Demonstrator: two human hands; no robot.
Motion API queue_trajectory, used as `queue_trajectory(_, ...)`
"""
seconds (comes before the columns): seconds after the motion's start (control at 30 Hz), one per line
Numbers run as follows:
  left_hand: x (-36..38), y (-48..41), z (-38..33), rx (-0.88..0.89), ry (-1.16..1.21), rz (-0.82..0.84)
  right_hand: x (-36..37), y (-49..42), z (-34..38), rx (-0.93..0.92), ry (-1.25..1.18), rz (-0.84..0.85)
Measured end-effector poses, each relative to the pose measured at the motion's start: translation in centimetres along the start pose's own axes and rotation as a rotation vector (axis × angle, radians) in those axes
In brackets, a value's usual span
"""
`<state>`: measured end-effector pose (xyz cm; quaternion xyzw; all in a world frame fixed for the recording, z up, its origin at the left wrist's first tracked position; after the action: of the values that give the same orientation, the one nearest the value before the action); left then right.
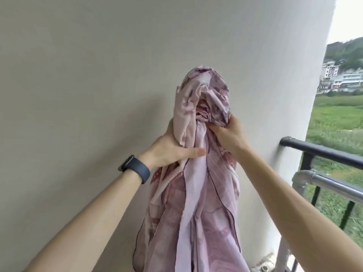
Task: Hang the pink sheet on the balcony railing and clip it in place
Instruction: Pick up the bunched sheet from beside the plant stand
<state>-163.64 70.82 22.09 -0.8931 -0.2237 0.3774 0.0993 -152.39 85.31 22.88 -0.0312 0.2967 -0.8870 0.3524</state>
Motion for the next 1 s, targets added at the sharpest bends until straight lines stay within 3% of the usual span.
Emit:
queue_trajectory(0.17,-3.7,1.9,2.8,-0.118,-0.241,-0.173,-1.1,-0.3,0.0,-0.057,0.31,0.214)
queue_trajectory(0.33,-8.0,2.0,1.9,-0.179,-0.426,-0.272,-3.8,-1.2,1.1,-0.164,0.765,0.18)
queue_trajectory(0.4,-8.1,1.4,0.9,-0.267,-0.376,-0.266,-3.4,-2.1,1.4,-0.19,0.821,0.105)
queue_trajectory(0.47,-7.6,1.1,0.6,-0.313,-0.189,-0.236,-3.2,-2.4,0.9,-0.132,0.717,0.094)
queue_trajectory(0.63,-5.4,1.2,0.1,-0.267,0.32,-0.17,-2.1,-1.0,-2.1,0.06,0.073,0.21)
queue_trajectory(0.73,-4.1,0.6,-1.1,-0.218,0.515,-0.106,1.9,2.0,-3.5,0.282,-0.186,0.607)
queue_trajectory(0.8,-3.5,0.3,-1.7,-0.218,0.507,-0.019,4.0,4.6,-3.6,0.419,-0.276,0.878)
queue_trajectory(0.9,-4.2,0.3,-0.9,-0.23,0.309,0.075,3.6,5.8,-3.8,0.411,-0.102,0.985)
queue_trajectory(1.0,-6.1,0.5,0.9,-0.22,-0.353,0.118,-0.7,1.6,-3.2,0.162,0.364,0.648)
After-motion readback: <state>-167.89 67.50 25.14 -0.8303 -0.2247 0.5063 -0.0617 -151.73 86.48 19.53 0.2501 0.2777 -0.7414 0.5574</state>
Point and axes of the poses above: each hand's wrist, its own y-axis away from the middle knuckle, its own x-axis out of the palm, z = x × y, the point moved 8 cm from there along -y, towards the middle knuckle, and after that the axes turned 9 degrees about z, right-handed, at the moved point
